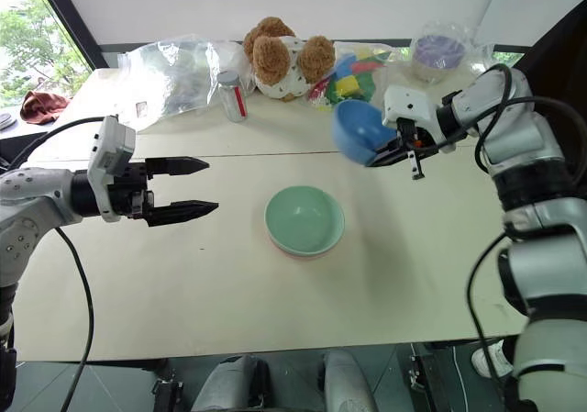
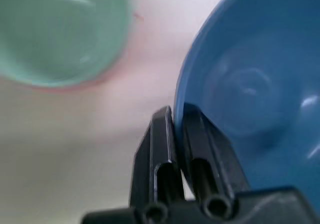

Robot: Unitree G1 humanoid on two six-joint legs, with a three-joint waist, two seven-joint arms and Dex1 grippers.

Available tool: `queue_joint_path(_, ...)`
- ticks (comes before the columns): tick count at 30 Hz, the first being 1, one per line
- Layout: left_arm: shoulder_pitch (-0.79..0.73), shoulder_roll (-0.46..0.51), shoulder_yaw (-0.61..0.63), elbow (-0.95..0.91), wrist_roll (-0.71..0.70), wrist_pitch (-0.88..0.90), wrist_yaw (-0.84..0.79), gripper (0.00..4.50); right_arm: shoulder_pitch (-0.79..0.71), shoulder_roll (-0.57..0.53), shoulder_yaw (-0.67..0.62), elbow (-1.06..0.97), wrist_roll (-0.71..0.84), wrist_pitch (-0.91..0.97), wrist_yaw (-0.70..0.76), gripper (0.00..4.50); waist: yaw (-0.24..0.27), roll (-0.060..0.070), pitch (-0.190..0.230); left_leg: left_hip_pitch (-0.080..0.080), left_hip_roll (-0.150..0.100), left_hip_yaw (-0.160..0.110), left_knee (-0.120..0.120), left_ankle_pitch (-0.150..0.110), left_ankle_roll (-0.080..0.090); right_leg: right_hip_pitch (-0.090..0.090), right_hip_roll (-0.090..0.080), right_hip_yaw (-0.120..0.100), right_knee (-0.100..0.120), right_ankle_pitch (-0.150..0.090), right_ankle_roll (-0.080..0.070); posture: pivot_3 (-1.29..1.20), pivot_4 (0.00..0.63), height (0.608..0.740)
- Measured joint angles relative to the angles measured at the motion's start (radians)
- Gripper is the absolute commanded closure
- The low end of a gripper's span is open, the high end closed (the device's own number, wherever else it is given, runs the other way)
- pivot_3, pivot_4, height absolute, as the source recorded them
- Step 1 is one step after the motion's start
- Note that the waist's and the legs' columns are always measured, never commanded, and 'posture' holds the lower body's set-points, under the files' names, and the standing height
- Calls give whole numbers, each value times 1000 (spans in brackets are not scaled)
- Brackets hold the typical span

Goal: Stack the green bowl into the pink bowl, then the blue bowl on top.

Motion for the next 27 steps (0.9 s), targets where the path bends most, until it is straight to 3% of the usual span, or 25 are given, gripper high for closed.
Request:
queue_joint_path(2,-1,-8,-1,5,1,0,0,0,58,-42,24,-209,101,98,13,4466,0,0,0,0,0,0,1,0,0,0,-1,0,-1,0,0,0,150,740)
queue_joint_path(6,-2,-19,-6,7,5,-1,1,0,126,-63,43,-412,165,187,17,4466,-2,0,0,1,-1,1,2,0,0,2,-1,0,0,0,0,0,150,740)
queue_joint_path(14,0,-29,-7,6,8,-1,7,0,183,45,78,-433,47,170,-13,4466,1,0,0,1,-1,1,2,0,0,1,0,0,0,0,0,0,150,740)
queue_joint_path(18,10,-29,-2,-9,-2,16,24,0,198,80,85,-418,-6,143,-16,2995,11,0,0,0,-1,1,2,0,0,1,0,0,0,0,0,0,150,740)
queue_joint_path(23,22,-28,5,-40,-35,58,49,0,194,94,72,-444,15,206,2,322,19,0,0,0,-1,1,2,0,0,1,0,0,0,0,0,0,150,740)
queue_joint_path(24,22,-28,8,-41,-43,65,51,0,192,94,57,-458,26,223,1,36,20,0,0,0,-1,1,2,0,0,1,-1,0,0,0,0,0,150,740)
queue_joint_path(27,24,-24,24,-48,-68,89,57,0,179,71,-22,-514,76,293,-11,36,22,-1,0,0,-1,1,2,0,0,1,-1,0,0,0,0,0,150,740)
